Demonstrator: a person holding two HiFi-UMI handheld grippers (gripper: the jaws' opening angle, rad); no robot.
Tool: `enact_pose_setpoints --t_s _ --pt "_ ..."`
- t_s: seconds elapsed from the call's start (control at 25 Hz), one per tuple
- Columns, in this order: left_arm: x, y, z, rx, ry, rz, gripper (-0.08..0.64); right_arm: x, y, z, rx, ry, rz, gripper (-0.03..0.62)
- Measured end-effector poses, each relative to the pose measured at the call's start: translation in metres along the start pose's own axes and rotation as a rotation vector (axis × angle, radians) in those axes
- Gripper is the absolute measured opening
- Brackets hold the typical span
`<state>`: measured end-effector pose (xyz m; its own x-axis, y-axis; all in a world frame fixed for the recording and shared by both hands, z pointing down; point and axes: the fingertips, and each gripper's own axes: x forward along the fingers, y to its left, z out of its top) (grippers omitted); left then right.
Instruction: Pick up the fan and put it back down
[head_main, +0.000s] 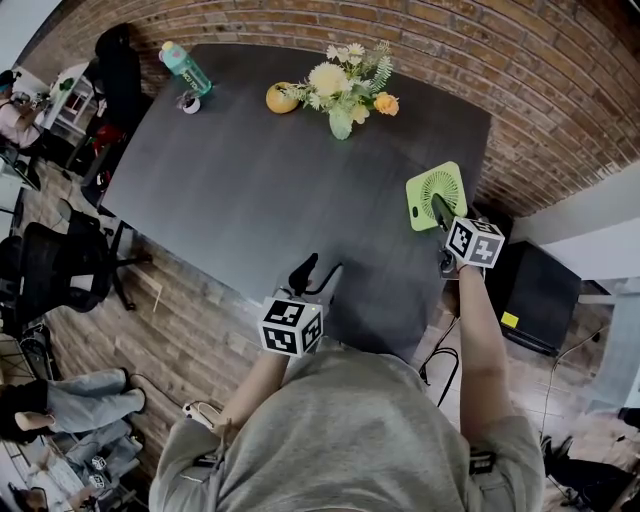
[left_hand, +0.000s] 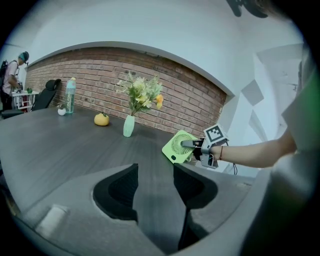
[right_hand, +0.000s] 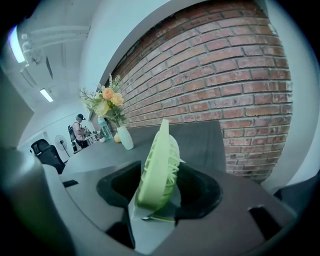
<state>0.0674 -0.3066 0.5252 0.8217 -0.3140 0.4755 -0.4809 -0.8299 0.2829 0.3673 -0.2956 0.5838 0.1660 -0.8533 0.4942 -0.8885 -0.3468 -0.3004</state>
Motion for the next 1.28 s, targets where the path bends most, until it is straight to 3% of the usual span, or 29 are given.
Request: enact_pose_setpoints --t_s 0.48,0.88,1.28 --pt "-0.023 -0.002 -0.009 0.002 -0.008 0.017 0.212 -0.014 0.005 0.004 0.011 -0.053 -0.004 0.256" --pt "-0.038 -0.019 -0.011 0.025 -0.027 -0.019 0.212 -0.064 0.007 0.000 0.005 -0.119 -0.070 0.276" --pt "-0.078 -0.024 -0.022 0.019 -0.067 -0.012 0.212 -0.127 0.062 -0.026 -0.035 -0.145 -0.033 0.275"
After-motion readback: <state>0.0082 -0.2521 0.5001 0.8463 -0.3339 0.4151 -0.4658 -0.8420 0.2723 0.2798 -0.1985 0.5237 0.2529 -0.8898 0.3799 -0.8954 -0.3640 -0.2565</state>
